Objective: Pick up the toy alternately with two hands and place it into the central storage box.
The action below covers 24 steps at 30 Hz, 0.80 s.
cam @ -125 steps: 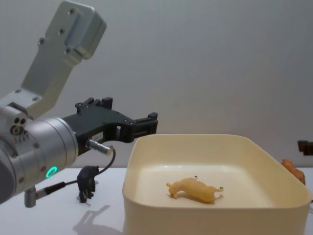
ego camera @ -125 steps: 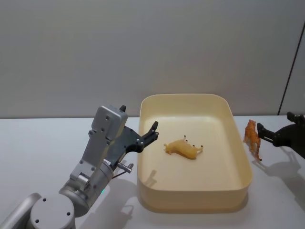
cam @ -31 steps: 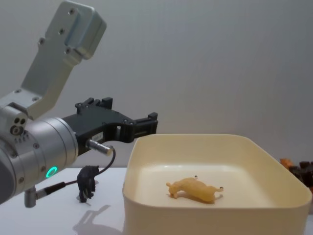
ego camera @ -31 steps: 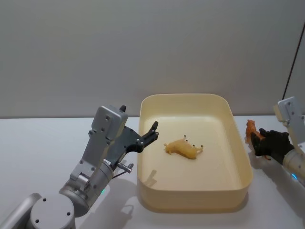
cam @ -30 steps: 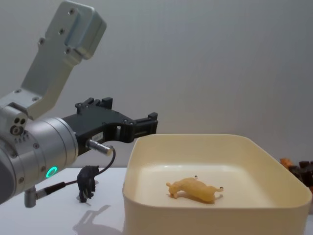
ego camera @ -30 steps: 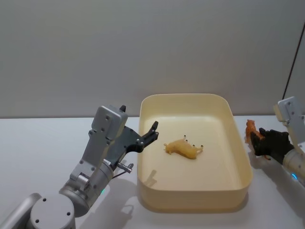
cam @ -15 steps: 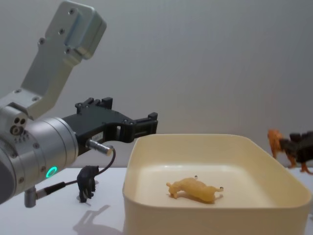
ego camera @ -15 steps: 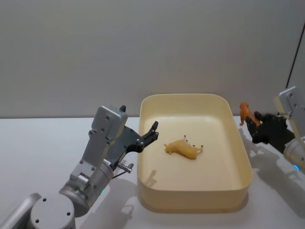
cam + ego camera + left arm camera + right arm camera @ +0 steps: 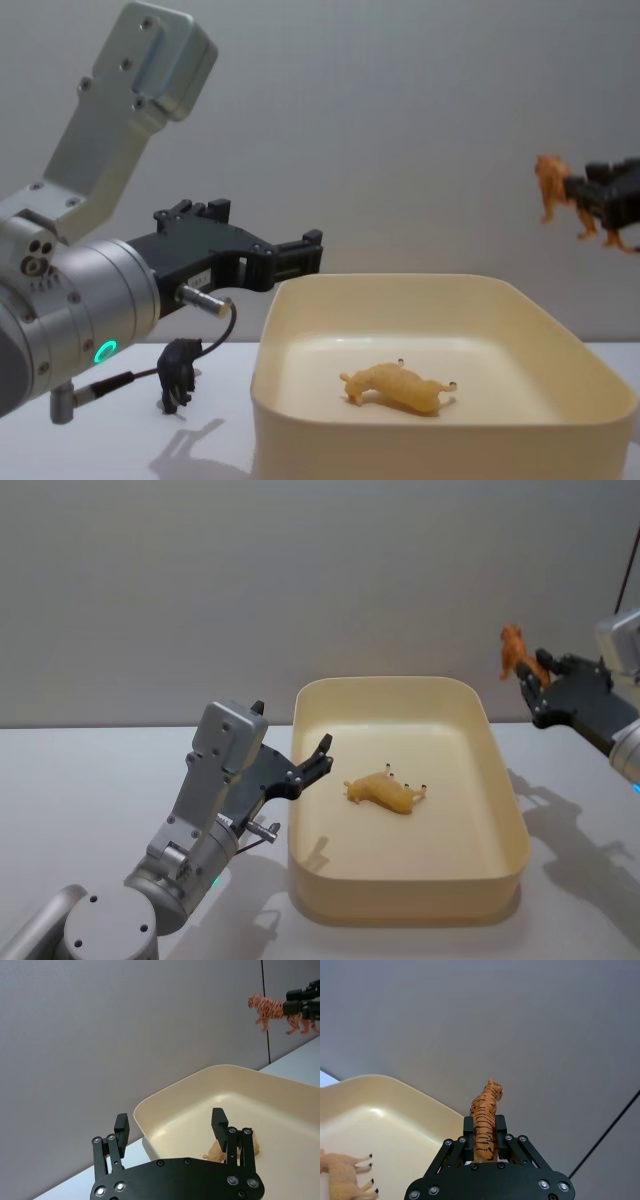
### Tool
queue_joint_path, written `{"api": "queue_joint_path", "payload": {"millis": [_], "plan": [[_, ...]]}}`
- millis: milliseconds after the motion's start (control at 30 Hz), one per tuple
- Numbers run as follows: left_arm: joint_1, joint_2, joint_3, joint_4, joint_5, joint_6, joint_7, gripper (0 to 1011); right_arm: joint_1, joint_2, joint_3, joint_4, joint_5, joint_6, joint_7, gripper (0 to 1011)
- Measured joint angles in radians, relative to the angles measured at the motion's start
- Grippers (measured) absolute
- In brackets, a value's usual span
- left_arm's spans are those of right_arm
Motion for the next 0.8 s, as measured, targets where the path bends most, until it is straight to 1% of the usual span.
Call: {"api": "queue_joint_path", "payload": {"millis": [133, 333, 433, 467, 567, 600, 633, 700, 733, 800], "plan": [[0.0, 0.0, 0.0, 0.0, 0.0, 0.0, 0.0, 1001, 0.0, 0.001, -0.001, -0.028, 0.008, 0.0, 0.03, 235], [0.0, 0.0, 0.0, 0.0, 0.0, 0.0, 0.0, 1001, 0.014, -0.01, -0.015, -0.026, 0.011, -0.005, 0.081, 235], [0.0, 0.0, 0.0, 0.0, 0.0, 0.0, 0.0, 1001, 0.04, -0.031, -0.033, 0.011, 0.003, -0.016, 0.119, 235], [0.0, 0.0, 0.0, 0.0, 0.0, 0.0, 0.0, 1001, 0.04, -0.031, -0.033, 0.011, 0.003, -0.016, 0.119, 235], [0.0, 0.0, 0.0, 0.0, 0.0, 0.0, 0.0, 1001, 0.081, -0.061, -0.056, 0.08, -0.013, -0.036, 0.149, 235], [0.0, 0.0, 0.0, 0.0, 0.0, 0.0, 0.0, 1001, 0.081, -0.061, -0.056, 0.08, -0.013, -0.036, 0.149, 235], [0.0, 0.0, 0.0, 0.0, 0.0, 0.0, 0.0, 1001, 0.101, -0.075, -0.065, 0.113, -0.023, -0.048, 0.161, 235], [0.0, 0.0, 0.0, 0.0, 0.0, 0.0, 0.0, 1001, 0.119, -0.087, -0.073, 0.146, -0.032, -0.06, 0.169, 235], [0.0, 0.0, 0.0, 0.0, 0.0, 0.0, 0.0, 1001, 0.139, -0.1, -0.082, 0.182, -0.043, -0.073, 0.178, 235], [0.0, 0.0, 0.0, 0.0, 0.0, 0.0, 0.0, 1001, 0.157, -0.111, -0.09, 0.214, -0.056, -0.088, 0.184, 235]]}}
